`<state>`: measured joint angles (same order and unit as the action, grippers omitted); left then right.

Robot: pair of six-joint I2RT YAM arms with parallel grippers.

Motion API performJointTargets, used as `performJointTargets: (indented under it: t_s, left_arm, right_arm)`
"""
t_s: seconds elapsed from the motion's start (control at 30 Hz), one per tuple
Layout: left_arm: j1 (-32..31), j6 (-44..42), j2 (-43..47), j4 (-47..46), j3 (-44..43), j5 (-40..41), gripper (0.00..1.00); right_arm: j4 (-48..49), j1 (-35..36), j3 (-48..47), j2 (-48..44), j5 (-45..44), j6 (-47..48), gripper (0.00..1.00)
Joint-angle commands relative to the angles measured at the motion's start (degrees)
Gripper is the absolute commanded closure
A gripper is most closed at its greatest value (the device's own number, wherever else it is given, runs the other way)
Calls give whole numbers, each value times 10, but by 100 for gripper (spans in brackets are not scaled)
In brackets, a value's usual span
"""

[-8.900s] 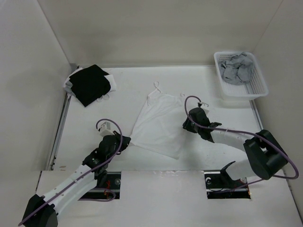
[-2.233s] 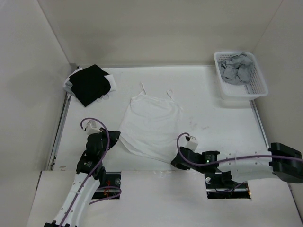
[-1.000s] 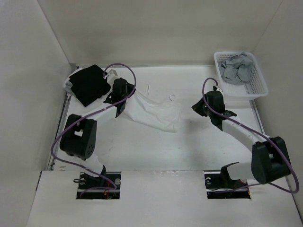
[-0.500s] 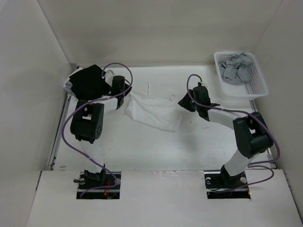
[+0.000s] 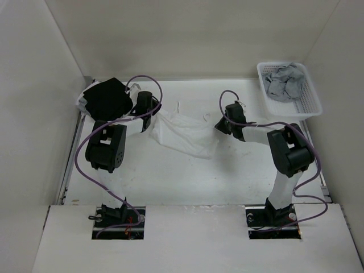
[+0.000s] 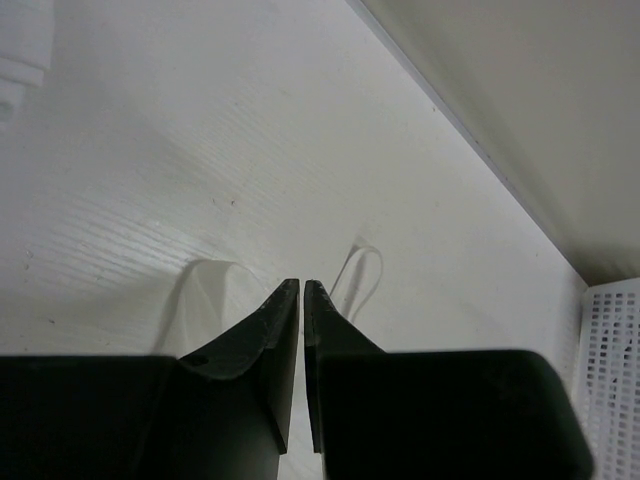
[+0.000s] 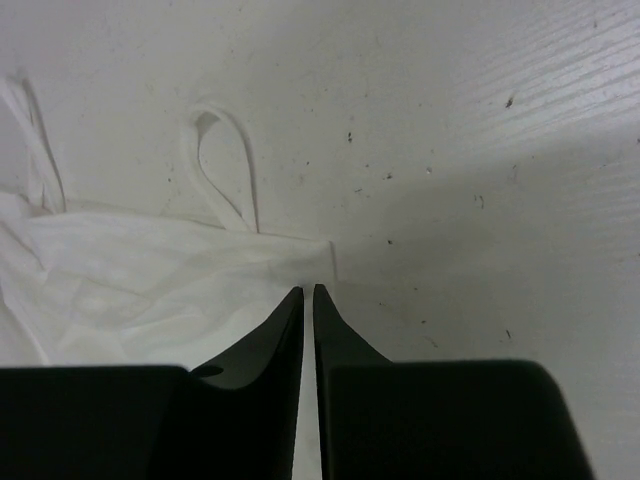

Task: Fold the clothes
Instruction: Fold the tank top

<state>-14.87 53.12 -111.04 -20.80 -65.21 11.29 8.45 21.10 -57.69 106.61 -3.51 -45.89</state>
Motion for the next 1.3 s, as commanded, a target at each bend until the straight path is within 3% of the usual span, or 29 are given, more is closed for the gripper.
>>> performJointTargets:
  t_s: [0.0,0.27,0.37,0.5,0.67,0.77,0.87,0.93,1.27]
  left_arm:
    - [7,4,15,-31,9,-8,94]
    - [13,-4,79,-67,101,-2,94]
    - [13,5,101,-81,149,-2,92]
    - [17,12,154,-98,229,6,79]
    - [20,7,238,-96,327,46,64]
    - [27,4,258,-92,365,50,60]
    - [37,1,254,-98,390,28,58]
    - [38,1,246,-103,396,9,58]
    - [41,6,274,-122,421,-14,56]
  right_arm:
    - [51,4,-4,-13,-14,-7,93]
    - [71,7,97,-147,-18,-18,97]
    - [61,7,86,-119,0,-10,87]
    - [54,8,52,-61,-2,-5,60]
    - [39,9,22,-14,-6,-10,57]
    - [44,13,11,4,4,-12,65]
    - [41,13,4,4,-1,-18,88]
    - [46,13,13,-10,-5,-23,94]
    - [71,0,130,-155,-29,-30,98]
